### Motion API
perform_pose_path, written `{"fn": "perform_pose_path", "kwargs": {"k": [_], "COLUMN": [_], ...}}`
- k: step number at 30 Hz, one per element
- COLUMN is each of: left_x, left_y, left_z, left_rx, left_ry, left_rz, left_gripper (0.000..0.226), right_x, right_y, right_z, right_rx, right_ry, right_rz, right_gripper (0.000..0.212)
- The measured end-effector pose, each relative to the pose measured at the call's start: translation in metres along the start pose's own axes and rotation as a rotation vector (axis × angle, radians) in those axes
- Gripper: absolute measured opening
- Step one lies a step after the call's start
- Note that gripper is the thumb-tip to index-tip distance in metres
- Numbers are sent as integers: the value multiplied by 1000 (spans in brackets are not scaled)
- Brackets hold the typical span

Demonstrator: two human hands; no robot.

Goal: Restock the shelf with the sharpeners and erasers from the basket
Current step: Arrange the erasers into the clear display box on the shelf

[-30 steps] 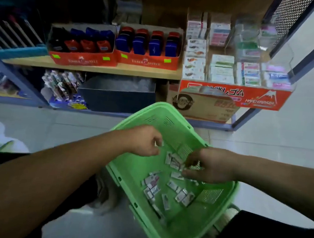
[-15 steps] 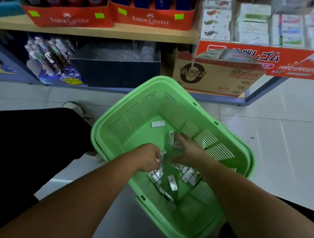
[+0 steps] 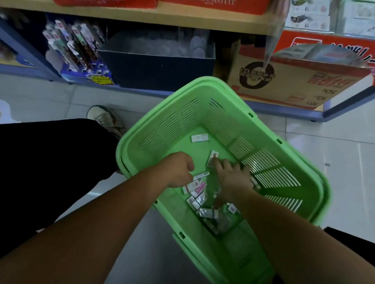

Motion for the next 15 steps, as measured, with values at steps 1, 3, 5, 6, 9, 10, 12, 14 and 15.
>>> {"fn": "perform_pose_path", "kwargs": {"k": [1, 3, 5, 6, 9, 10, 12, 14, 15], "left_x": [-4, -8, -10, -10, -11, -11, -12, -15, -16], "left_y": [1, 1, 1, 1, 1, 0, -1, -2, -1], "left_z": [-1, -3, -4, -5, -8, -9, -11, -14, -16], "left_rx": [-6, -17, -32, -40, -54, -56, -64, -65, -67], "left_ry": [5, 16, 18, 21, 16, 14, 32, 69, 98], "left_rz": [18, 48, 59, 58, 53, 56, 58, 65, 74], "left_gripper": [41, 41, 40, 40, 40, 40, 40, 41, 41], "right_x": [0, 0, -3, -4, -12, -14, -14, -6, 0], "right_y": [-2, -4, -9, -12, -15, -15, -18, -21, -24], "right_z": [-1, -4, -4, -5, -10, -12, -19, -25, -27], "right_rx": [-12, -20, 7, 15, -12, -20, -56, -81, -82], "right_ry": [39, 193, 366, 430, 593, 651, 732, 764, 774], "right_rz": [7, 11, 50, 72, 120, 129, 131, 118, 123], "right_gripper": [151, 138, 108, 88, 46, 41, 39, 38, 39]}}
Point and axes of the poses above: each hand's wrist, its own y-axis towards the middle knuckle, its own x-axis out of the back of the hand, z = x × y, the point moved 8 cm from there along y, towards the middle knuckle, and after that the axes turned 2 degrees about z, right-handed, at the moved point
